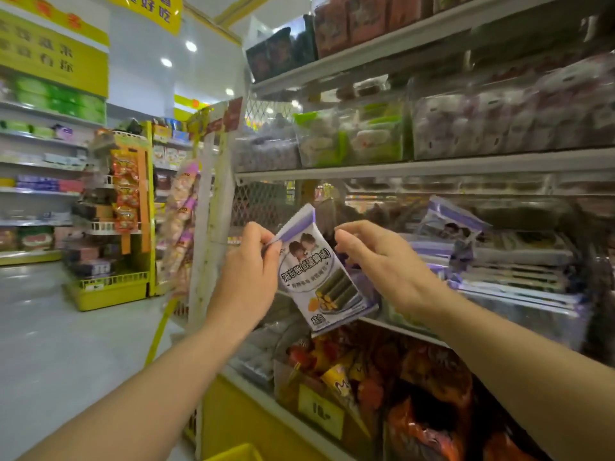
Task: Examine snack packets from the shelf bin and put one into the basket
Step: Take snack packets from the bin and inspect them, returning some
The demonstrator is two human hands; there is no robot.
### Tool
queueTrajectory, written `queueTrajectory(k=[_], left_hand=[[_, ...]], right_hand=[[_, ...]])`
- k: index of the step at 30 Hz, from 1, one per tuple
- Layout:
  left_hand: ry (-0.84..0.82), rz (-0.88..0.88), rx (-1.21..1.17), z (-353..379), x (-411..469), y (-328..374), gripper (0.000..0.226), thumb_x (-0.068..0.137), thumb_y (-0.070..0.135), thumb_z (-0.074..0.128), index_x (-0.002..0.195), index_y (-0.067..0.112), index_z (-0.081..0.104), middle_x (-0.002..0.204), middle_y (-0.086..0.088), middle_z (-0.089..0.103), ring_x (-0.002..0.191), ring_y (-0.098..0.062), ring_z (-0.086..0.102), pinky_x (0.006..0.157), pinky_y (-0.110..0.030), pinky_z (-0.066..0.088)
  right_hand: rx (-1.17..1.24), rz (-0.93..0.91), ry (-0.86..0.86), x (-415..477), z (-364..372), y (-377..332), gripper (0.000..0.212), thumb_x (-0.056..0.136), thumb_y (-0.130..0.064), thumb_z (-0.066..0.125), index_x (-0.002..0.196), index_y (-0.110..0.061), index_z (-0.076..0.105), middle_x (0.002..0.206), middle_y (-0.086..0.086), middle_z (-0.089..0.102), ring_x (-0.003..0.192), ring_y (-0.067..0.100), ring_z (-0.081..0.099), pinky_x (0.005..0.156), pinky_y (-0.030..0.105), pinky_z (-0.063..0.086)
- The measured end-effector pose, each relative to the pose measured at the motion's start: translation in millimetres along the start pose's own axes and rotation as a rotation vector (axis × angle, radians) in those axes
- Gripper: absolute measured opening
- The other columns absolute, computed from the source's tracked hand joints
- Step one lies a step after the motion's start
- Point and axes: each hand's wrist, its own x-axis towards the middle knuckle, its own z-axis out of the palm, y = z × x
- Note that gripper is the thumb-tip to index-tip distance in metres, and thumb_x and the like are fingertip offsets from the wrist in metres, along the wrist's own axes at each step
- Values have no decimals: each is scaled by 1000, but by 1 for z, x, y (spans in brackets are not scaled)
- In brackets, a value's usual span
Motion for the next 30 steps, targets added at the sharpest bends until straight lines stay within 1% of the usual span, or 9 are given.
queueTrajectory(k=[2, 5, 7, 9, 13, 16, 20, 26, 30], left_hand=[[-91, -6, 62, -15, -18, -12, 17, 99, 22, 49, 84, 26, 43, 69, 11, 56, 61, -4, 53, 48, -19, 35], [-172, -39, 75, -33, -41, -31, 18, 98, 21, 52, 82, 27, 46, 72, 11, 56, 66, -4, 56, 56, -29, 45], [-177, -85, 41, -41, -54, -46, 22, 96, 19, 56, 80, 31, 48, 74, 12, 57, 69, -3, 58, 57, -20, 45], [-166, -229, -71, -47, -67, -63, 20, 93, 20, 61, 81, 32, 51, 75, 10, 62, 68, 0, 61, 56, -15, 46], [-137, -673, -409, -51, -95, -100, 13, 87, 27, 70, 98, 30, 63, 98, 1, 72, 93, -22, 71, 81, -44, 57], [-185, -872, -616, -49, -115, -123, 13, 90, 23, 67, 97, 15, 73, 100, -10, 75, 95, -29, 72, 91, -50, 54], [-106, -994, -790, -37, -129, -141, 12, 91, 10, 61, 94, 5, 72, 95, -16, 75, 84, -25, 74, 69, -30, 60], [-114, -1101, -808, -11, -139, -145, 11, 92, 8, 60, 88, 6, 70, 86, -12, 76, 75, -18, 73, 63, -25, 59], [-51, -1219, -918, -1, -132, -145, 14, 95, 8, 54, 93, 4, 66, 82, -8, 76, 68, -12, 72, 61, -23, 59]], right_hand=[[112, 20, -77, -8, 34, -3, 26, 93, -46, 51, 106, -28, 65, 100, -8, 70, 94, 4, 64, 83, 27, 51], [268, 60, -149, -19, 83, 2, 32, 95, -37, 54, 102, -9, 69, 98, 8, 73, 97, 22, 67, 89, 41, 52], [435, 133, -169, -26, 110, 10, 29, 95, -30, 56, 99, -6, 71, 96, 12, 74, 96, 28, 69, 90, 45, 53], [596, 246, -195, -32, 138, 21, 27, 94, -28, 57, 97, -5, 71, 95, 13, 75, 95, 32, 70, 88, 46, 55], [900, 468, -233, -45, 189, 41, 24, 84, -27, 63, 86, -5, 74, 99, 23, 72, 99, 43, 67, 90, 51, 54], [1009, 550, -280, -50, 217, 54, 35, 79, -28, 64, 99, 0, 72, 103, 22, 72, 101, 38, 67, 88, 44, 55], [1127, 735, -320, -52, 243, 69, 53, 77, -24, 62, 115, 14, 60, 115, 33, 63, 98, 37, 65, 88, 42, 51], [1186, 985, -203, -48, 249, 92, 33, 92, -22, 54, 105, 5, 67, 100, 24, 72, 82, 31, 72, 64, 37, 59], [1180, 964, -218, -47, 248, 97, 36, 94, -25, 51, 106, 4, 68, 103, 22, 72, 91, 31, 72, 75, 40, 57]])
